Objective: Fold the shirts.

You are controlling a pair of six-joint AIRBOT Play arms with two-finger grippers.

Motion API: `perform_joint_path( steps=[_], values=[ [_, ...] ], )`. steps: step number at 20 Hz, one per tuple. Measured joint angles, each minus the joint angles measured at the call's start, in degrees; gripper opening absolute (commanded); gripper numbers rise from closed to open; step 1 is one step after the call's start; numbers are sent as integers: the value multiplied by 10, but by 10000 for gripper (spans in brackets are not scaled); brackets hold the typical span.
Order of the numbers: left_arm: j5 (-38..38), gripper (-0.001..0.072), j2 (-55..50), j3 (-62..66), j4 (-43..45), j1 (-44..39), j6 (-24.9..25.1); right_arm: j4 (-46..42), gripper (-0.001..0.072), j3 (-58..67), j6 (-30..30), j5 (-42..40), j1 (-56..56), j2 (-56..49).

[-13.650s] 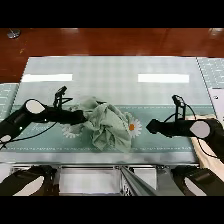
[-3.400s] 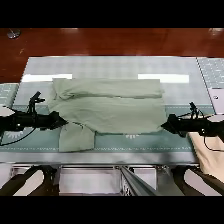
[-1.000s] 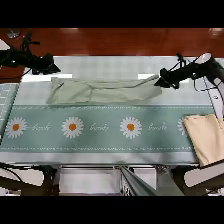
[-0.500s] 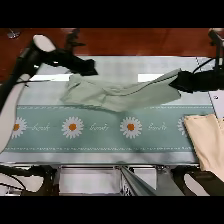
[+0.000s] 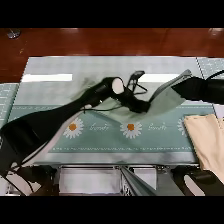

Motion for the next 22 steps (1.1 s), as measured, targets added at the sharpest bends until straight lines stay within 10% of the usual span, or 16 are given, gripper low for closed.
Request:
perform_joint_path(
  steps=[5,10,19,20,21,22],
  values=[
    [-19,26,8,7,-25,30,-2,11,20,-1,3,-10,2,4],
    [-80,26,87,10,-25,229,1,40,21,10,1,-51,57,-39],
    [-123,27,431,-148,-19,546,89,103,24,237,-5,-169,233,-425],
    [-122,27,471,-183,-19,557,97,117,181,262,-6,-176,242,-471],
    [-113,27,507,-217,-20,563,103,133,523,283,-8,-183,250,-512],
    [-102,27,534,-249,-20,567,106,149,622,299,-11,-185,254,-546]
  ],
)
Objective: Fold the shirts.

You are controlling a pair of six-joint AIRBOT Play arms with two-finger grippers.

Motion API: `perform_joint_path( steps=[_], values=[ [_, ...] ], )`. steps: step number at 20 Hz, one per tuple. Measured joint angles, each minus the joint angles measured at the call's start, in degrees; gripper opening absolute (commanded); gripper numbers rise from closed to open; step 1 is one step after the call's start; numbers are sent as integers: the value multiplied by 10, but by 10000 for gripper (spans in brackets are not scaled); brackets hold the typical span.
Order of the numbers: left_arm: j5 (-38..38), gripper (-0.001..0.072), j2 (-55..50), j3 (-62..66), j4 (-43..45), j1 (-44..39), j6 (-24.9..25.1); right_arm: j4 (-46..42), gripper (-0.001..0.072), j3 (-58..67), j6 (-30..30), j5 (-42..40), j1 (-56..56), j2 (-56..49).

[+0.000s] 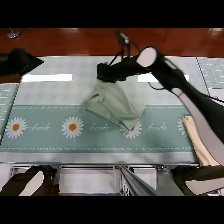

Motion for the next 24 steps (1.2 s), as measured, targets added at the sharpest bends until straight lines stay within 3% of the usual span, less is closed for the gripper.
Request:
perform_joint_path(
  steps=[3,6,8,10,13,15,17,20,24],
  values=[
    [36,27,46,-76,1,4,6,66,621,37,-26,34,-15,-61],
    [57,27,58,-115,2,6,10,79,621,54,-48,122,-80,-33],
    [67,27,61,-127,2,6,10,3,618,33,-50,177,-125,41],
    [68,27,63,-133,2,5,11,-118,618,-65,-14,197,-151,162],
    [73,27,63,-145,3,-6,12,-229,617,-308,96,106,-169,346],
    [76,27,63,-159,2,-24,12,-207,617,-469,158,8,-173,424],
    [85,27,63,-179,2,-47,12,-146,617,-579,179,-89,-176,447],
    [97,27,63,-206,2,-82,12,-34,617,-642,125,-160,-178,402],
    [103,27,63,-228,2,-111,12,100,591,-614,11,-165,-160,282]
  ],
)
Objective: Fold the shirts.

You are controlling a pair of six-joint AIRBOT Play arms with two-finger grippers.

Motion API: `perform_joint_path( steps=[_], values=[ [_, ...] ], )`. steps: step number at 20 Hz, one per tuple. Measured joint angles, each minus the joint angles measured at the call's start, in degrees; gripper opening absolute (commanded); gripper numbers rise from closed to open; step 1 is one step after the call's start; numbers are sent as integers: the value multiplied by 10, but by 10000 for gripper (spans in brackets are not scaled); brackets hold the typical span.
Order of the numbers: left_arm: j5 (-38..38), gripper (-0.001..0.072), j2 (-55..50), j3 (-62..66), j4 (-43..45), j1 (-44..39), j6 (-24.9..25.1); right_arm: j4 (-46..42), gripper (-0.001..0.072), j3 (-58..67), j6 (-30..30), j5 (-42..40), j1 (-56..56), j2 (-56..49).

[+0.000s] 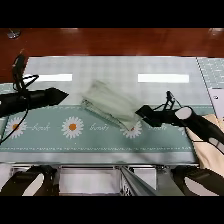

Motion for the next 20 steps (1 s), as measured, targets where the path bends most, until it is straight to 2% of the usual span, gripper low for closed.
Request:
perform_joint_path(
  steps=[1,2,3,6,8,13,17,20],
  values=[
    [0,27,0,-3,0,-3,0,23,383,17,-20,2,10,-28],
    [3,27,0,-4,0,-6,0,40,58,37,-36,10,21,-59],
    [3,27,0,-6,0,-8,0,46,21,59,-52,23,30,-86],
    [3,28,0,-8,0,-10,0,58,20,148,-103,69,43,-125],
    [4,28,0,-9,0,-11,0,21,20,234,-108,107,47,-124],
    [7,28,0,-9,0,-11,0,-152,21,509,-36,262,21,-110],
    [7,28,0,-9,0,-11,0,-226,21,681,0,410,-59,-101],
    [7,28,0,-9,0,-11,0,-258,20,736,15,505,-149,-75]
  ],
)
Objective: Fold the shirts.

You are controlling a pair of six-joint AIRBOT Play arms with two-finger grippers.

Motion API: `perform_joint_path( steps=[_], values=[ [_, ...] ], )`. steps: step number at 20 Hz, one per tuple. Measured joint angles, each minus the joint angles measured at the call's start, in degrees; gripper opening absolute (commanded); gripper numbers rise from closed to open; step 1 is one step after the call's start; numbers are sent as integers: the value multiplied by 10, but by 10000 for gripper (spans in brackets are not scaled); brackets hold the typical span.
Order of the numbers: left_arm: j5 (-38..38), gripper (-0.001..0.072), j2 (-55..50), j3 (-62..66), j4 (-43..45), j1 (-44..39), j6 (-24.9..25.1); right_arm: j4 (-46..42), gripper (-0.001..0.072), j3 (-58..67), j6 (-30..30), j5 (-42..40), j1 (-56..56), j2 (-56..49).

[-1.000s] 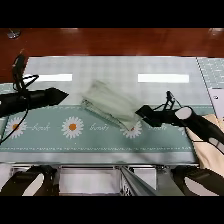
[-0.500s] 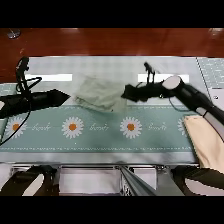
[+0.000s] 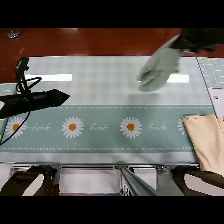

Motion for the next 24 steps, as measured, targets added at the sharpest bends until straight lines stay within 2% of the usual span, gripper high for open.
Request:
perform_joint_path(
  steps=[6,12,13,14,15,16,17,19,20,21,22,23,24],
  values=[
    [0,28,0,0,0,0,0,-85,20,3,-15,161,-220,77],
    [0,28,0,0,0,0,0,-205,36,-207,-34,210,-413,230],
    [0,28,0,0,0,0,0,-240,147,-256,-34,211,-438,258],
    [0,28,0,0,0,0,0,-280,312,-301,-27,213,-459,287],
    [0,28,0,0,0,0,0,-318,544,-342,-18,216,-477,312],
    [0,28,0,0,0,0,0,-353,629,-381,-7,215,-492,335],
    [0,28,0,0,0,0,0,-375,630,-409,1,211,-502,351],
    [2,28,-2,0,0,0,0,-404,626,-441,14,196,-515,367],
    [6,28,-3,2,0,0,0,-406,596,-441,19,183,-520,368],
    [15,27,-6,10,0,1,0,-396,431,-433,21,169,-522,363],
    [23,27,-13,25,0,3,0,-367,132,-417,24,147,-525,354],
    [26,26,-25,50,0,5,0,-318,22,-400,24,125,-525,343],
    [31,26,-40,82,-1,5,0,-245,22,-381,17,95,-522,331]
  ],
)
